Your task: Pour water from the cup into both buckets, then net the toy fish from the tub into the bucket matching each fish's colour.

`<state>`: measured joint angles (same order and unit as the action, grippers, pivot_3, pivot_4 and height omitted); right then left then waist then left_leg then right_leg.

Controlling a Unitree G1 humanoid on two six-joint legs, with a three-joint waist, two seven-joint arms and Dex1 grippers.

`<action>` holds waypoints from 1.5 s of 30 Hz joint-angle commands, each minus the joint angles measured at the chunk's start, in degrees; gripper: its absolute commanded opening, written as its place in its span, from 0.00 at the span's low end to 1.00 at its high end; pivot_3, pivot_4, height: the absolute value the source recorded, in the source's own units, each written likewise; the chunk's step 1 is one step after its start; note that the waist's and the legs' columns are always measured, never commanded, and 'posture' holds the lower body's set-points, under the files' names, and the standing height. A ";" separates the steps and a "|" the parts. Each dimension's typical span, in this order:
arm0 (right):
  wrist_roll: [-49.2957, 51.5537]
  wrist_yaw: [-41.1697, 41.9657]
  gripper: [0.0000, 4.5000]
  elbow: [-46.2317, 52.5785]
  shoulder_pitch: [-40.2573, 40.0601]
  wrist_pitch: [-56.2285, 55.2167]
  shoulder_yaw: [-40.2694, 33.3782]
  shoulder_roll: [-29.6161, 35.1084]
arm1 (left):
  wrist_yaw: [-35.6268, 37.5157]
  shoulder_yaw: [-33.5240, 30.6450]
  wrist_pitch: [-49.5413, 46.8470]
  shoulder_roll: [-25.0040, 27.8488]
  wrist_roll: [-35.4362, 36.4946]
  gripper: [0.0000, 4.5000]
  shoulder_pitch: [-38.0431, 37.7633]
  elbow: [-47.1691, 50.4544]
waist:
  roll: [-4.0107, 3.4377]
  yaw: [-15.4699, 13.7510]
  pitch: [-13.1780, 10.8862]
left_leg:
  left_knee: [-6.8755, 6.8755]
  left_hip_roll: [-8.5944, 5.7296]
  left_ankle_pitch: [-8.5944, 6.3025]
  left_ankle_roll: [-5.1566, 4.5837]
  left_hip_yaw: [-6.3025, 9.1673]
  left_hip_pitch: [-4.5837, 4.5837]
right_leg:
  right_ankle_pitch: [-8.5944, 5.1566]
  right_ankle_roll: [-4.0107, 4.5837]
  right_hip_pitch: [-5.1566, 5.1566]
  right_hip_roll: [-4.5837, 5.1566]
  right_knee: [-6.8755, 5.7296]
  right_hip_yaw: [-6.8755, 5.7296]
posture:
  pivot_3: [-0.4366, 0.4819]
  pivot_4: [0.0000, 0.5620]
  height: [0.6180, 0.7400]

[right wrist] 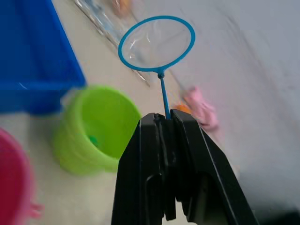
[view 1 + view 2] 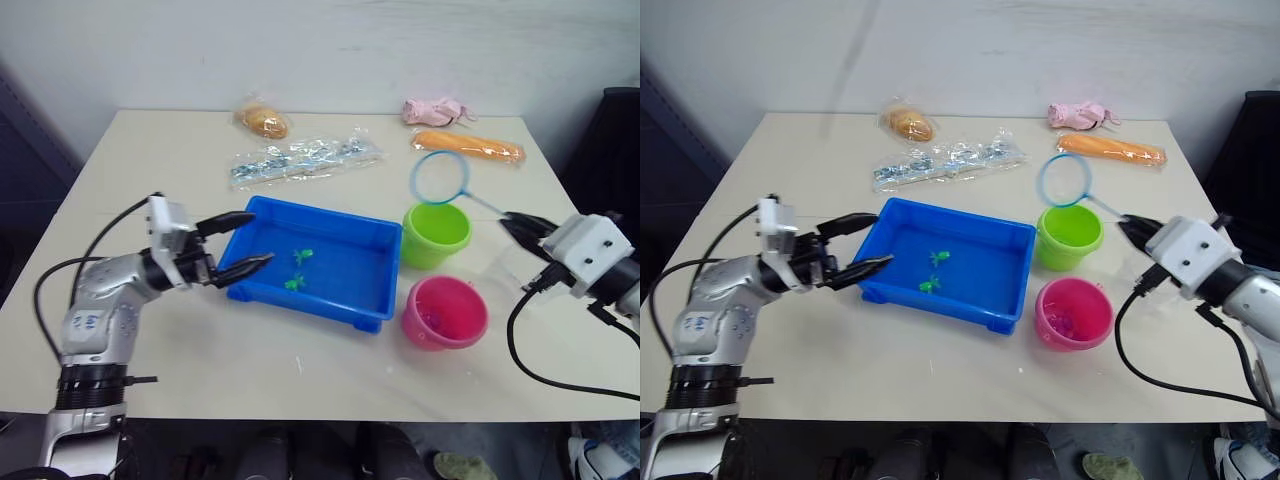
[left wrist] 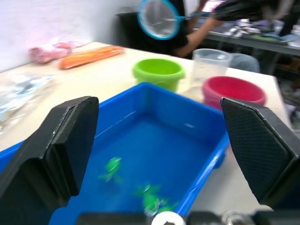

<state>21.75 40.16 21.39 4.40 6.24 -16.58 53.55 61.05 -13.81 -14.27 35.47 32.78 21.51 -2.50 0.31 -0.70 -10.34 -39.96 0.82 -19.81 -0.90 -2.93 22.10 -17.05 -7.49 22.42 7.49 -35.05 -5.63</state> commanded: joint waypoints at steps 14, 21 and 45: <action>-14.85 3.32 0.00 -2.62 23.47 11.44 31.44 -7.76 | -1.20 -7.82 1.53 5.92 0.63 0.99 -14.82 8.99 | 0.01 -0.37 0.00 | -0.02 -0.13 -0.05 -0.06 0.05 0.08 | -0.01 0.03 0.09 0.13 -0.03 0.02 | 0.48 0.27 1.00; -15.44 3.90 0.00 -1.11 22.32 10.84 29.40 -10.02 | -2.96 -12.50 -0.82 6.89 2.66 0.99 -21.05 12.99 | 0.01 0.48 0.00 | 0.00 -0.08 -0.05 -0.03 0.05 0.08 | -0.03 0.07 0.11 0.10 -0.06 0.00 | 0.48 0.27 1.00; -23.15 9.73 0.00 -4.75 26.07 8.25 36.46 -14.65 | -1.75 -13.49 -5.46 10.42 4.40 0.99 -24.04 15.14 | -0.03 0.95 -0.02 | 0.06 -0.05 -0.07 0.03 0.04 0.03 | -0.08 0.17 0.17 0.10 -0.14 0.02 | 0.48 0.27 1.00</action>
<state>-0.04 49.50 16.70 29.48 16.23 19.86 39.47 59.00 -26.71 -20.77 45.67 37.52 -2.75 11.01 0.28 0.25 -10.36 -39.90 0.77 -19.88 -0.87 -2.88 22.14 -17.13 -7.33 22.60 7.59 -35.18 -5.62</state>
